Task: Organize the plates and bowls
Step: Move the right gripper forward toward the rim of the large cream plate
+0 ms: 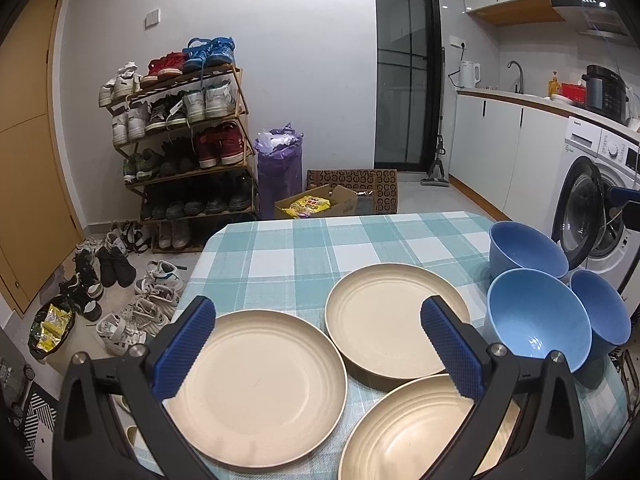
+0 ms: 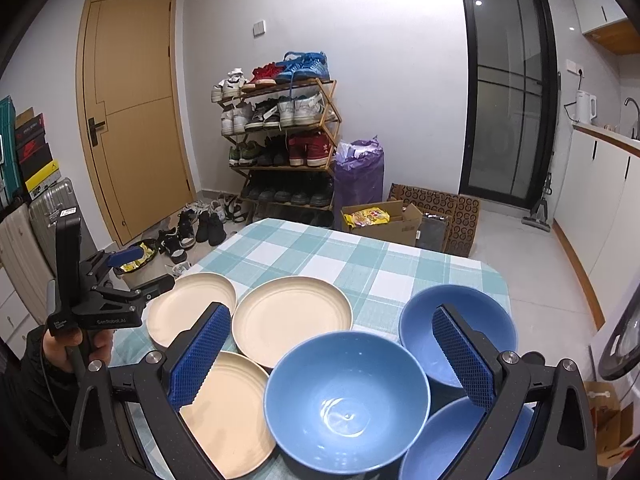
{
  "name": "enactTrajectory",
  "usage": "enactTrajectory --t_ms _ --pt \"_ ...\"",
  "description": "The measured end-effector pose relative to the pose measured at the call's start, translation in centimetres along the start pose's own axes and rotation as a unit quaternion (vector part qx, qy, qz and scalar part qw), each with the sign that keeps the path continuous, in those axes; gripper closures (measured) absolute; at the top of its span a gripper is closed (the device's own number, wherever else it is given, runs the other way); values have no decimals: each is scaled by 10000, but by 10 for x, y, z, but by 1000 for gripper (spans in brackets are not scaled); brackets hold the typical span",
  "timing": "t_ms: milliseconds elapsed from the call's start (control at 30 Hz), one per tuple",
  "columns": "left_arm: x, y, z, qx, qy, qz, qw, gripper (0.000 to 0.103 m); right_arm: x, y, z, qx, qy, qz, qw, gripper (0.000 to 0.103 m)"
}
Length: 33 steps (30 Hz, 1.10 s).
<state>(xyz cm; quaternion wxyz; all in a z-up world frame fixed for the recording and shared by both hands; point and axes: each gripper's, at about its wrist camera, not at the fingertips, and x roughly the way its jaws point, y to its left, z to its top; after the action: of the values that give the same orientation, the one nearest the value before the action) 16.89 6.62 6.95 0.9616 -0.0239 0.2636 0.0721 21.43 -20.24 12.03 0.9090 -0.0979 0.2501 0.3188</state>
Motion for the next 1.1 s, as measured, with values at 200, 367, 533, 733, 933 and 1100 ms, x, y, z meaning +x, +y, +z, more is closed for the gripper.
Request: enactTrajectory --t_ms 200,367,533,733,933,1100 --pt "17 1 2 -12 167 -52 9998 0 22 -1 13 5 174 4 9998 0" --pt "29 1 2 -6 274 -61 9996 0 41 -3 19 2 335 14 9994 0" --pt "42 1 -1 -22 428 -94 9990 0 59 -4 24 -16 487 33 9988 0" --pt "54 1 -2 -8 542 -110 9985 0 83 -4 29 -67 656 83 9978 0" --pt "69 -1 -2 54 657 -111 9978 0 106 -7 28 -49 830 129 9965 0" --pt "79 -3 -3 64 747 -141 9971 0 120 -11 25 -20 973 139 9952 0"
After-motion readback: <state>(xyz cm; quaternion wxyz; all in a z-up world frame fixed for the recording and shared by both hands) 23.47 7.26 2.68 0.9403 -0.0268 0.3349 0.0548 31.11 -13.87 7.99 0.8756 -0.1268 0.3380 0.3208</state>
